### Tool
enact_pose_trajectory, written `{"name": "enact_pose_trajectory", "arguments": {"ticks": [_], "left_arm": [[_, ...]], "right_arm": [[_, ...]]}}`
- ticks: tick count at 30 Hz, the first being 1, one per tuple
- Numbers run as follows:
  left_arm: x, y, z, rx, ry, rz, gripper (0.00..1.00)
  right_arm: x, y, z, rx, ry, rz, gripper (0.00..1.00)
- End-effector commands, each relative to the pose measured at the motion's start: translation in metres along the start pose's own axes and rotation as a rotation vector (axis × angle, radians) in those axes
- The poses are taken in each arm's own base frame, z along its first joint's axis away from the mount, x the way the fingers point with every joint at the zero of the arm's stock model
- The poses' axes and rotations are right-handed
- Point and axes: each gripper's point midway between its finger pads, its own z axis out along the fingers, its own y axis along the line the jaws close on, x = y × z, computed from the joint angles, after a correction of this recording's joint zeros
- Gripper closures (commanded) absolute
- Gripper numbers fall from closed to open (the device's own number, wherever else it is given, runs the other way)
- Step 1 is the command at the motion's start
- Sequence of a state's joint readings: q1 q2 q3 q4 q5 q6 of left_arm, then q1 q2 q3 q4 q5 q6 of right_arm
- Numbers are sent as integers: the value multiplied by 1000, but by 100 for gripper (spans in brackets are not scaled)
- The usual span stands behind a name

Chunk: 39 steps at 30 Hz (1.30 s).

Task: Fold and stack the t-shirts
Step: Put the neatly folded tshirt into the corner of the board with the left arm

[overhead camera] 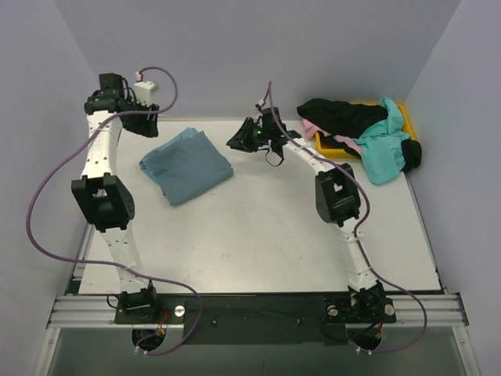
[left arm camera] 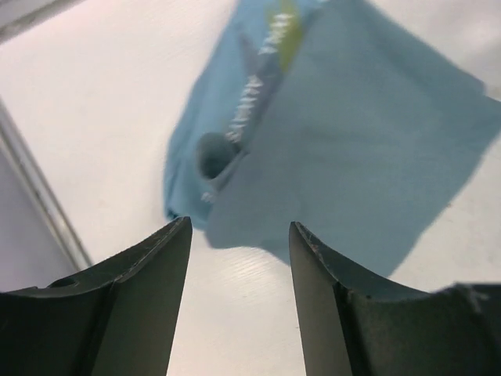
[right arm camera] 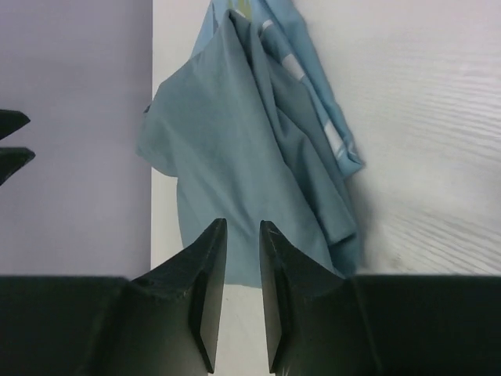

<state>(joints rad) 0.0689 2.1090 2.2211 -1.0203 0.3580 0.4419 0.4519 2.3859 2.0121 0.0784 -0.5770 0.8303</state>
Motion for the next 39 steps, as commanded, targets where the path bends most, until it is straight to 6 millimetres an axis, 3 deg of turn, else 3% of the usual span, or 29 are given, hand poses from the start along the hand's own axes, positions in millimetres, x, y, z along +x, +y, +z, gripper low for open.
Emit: {"name": "enact_pose_trajectory", "arguments": {"ticks": [1,3,6,11,15,17,18,20,22,26,29,32,34,35,37,38,39], "left_arm": [[45,52,12,-100,112,-222,34],[53,59,18,-118,131,-213,31],[63,53,35,-78,148,-217,30],[88,48,58,-34,202,-215,30],[104,49,70,-33,254,-215,42],[109,62,73,-97,268,-210,59],[112,67,73,-129,277,-211,89],[112,81,70,-199,290,-202,100],[116,85,70,-224,313,-185,100],[143,93,74,-283,401,-164,100],[154,105,73,-351,451,-155,100],[151,105,71,-350,446,-133,100],[137,98,67,-315,402,-119,82],[129,99,60,-324,384,-114,68],[114,105,50,-355,355,-104,53],[103,109,41,-374,338,-95,51],[97,111,35,-382,328,-88,46]], "right_arm": [[6,33,30,-87,-15,76,83],[15,20,40,-57,-8,90,87],[37,1,53,-33,49,108,91],[63,-24,56,29,105,121,94],[64,-34,57,63,108,124,94],[65,-38,58,75,118,127,94],[65,-39,58,78,117,121,95],[69,-46,59,106,132,126,96],[79,-57,59,142,163,147,96],[93,-66,60,173,196,154,97],[91,-67,60,179,194,147,97],[85,-57,58,157,190,125,96],[79,-49,54,140,183,100,93],[70,-42,48,129,168,88,91],[59,-33,38,119,148,68,86],[58,-36,34,126,147,63,85],[45,-28,23,116,119,35,83]]}}
